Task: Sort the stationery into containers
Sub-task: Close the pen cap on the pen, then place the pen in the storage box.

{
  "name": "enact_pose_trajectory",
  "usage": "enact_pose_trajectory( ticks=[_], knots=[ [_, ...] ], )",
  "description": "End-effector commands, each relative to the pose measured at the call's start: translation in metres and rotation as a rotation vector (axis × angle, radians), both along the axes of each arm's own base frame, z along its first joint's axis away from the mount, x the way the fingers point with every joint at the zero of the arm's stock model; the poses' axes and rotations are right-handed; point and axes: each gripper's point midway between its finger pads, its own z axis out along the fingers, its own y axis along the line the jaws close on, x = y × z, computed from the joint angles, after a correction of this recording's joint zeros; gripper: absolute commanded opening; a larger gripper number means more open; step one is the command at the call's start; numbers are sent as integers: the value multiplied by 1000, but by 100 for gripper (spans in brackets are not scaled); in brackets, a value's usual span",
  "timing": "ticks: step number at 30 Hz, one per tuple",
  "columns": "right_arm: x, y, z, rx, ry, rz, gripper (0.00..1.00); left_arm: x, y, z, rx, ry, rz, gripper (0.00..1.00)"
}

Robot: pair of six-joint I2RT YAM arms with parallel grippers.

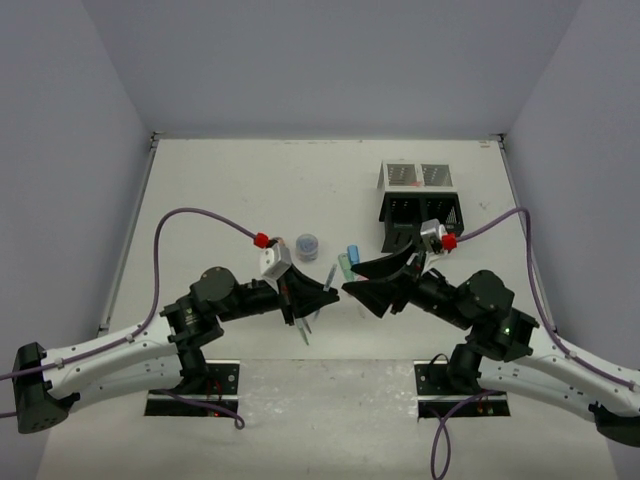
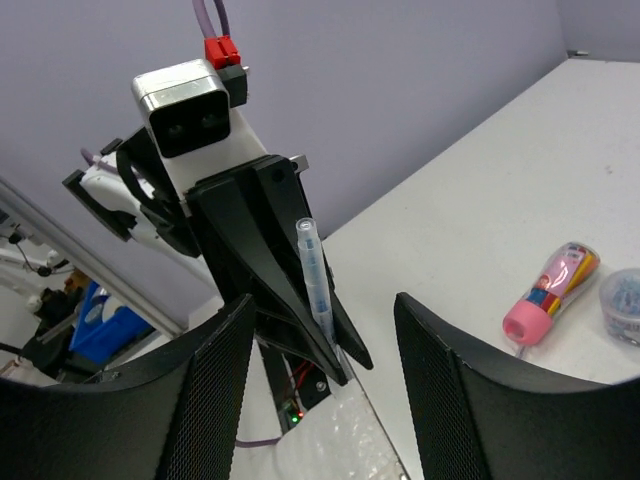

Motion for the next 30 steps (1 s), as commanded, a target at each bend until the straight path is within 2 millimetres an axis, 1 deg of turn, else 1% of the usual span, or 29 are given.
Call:
enact_pose_trajectory(
  ticks=[1, 2, 3, 6, 7, 8, 9, 11, 12, 13, 14, 15, 16, 17, 18, 19, 20, 21, 22, 23, 24, 25, 26, 27, 28, 30],
  knots=[
    [6, 10, 7, -21, -7, -6, 59, -6, -5, 17, -66, -28, -42, 0],
    [10, 14, 4, -38, 5, -14, 58, -7, -6, 17, -70, -30, -52, 0],
    [11, 16, 6, -44, 5, -13, 57, -10, -7, 17, -71, -32, -69, 0],
    [9, 28, 6, -75, 0, 28, 52, -12, -10, 13, -56, -25, -88, 0],
    [7, 31, 5, -80, -3, 46, 49, -11, -11, 10, -48, -21, -90, 0],
    [5, 35, 5, -83, -6, 65, 44, -11, -13, 8, -39, -16, -90, 0],
    [5, 36, 5, -84, -10, 73, 37, -10, -13, 7, -31, -13, -91, 0],
    [6, 38, 5, -86, -16, 72, 19, -9, -14, 5, -19, -9, -87, 0],
    [8, 36, 5, -86, -16, 57, 9, -7, -14, 5, -18, -10, -74, 2],
    [10, 35, 5, -86, -16, 44, 0, -5, -14, 6, -16, -10, -63, 5],
    [11, 35, 4, -86, -15, 41, 0, -4, -13, 3, -4, -3, -56, 17],
    [15, 32, 3, -86, -16, 10, 0, 7, -11, 0, 22, 17, 10, 36],
    [24, 27, 1, -97, -10, -47, 0, 20, -6, -3, 52, 42, 91, 81],
    [36, 20, -1, -114, -4, -122, 0, 32, 1, -7, 88, 70, 173, 97],
    [49, 11, -4, -139, 4, -205, 0, 46, 9, -10, 121, 97, 267, 100],
    [64, 0, -11, -176, 21, -299, 0, 64, 22, -8, 141, 125, 401, 100],
    [87, -17, -14, -196, 33, -440, 0, 68, 35, -29, 239, 164, 461, 100],
    [98, -26, -15, -208, 32, -502, 0, 75, 49, -34, 278, 197, 547, 100],
    [114, -40, -18, -220, 39, -583, 0, 81, 62, -38, 307, 223, 622, 100],
    [134, -59, -19, -222, 54, -680, 0, 86, 77, -42, 334, 253, 702, 100],
    [151, -74, -19, -209, 68, -761, 0, 88, 91, -43, 349, 283, 771, 100],
    [163, -83, -20, -197, 73, -819, 0, 88, 99, -40, 344, 301, 802, 100],
    [173, -95, -22, -197, 80, -882, 0, 87, 106, -43, 364, 301, 821, 100],
    [184, -105, -16, -170, 61, -941, 0, 85, 110, -41, 362, 306, 824, 100],
    [199, -120, -6, -140, 13, -1017, 0, 80, 113, -37, 354, 307, 803, 100],
    [223, -139, 8, -131, -21, -1122, 0, 70, 113, -35, 366, 294, 740, 100]
  ],
)
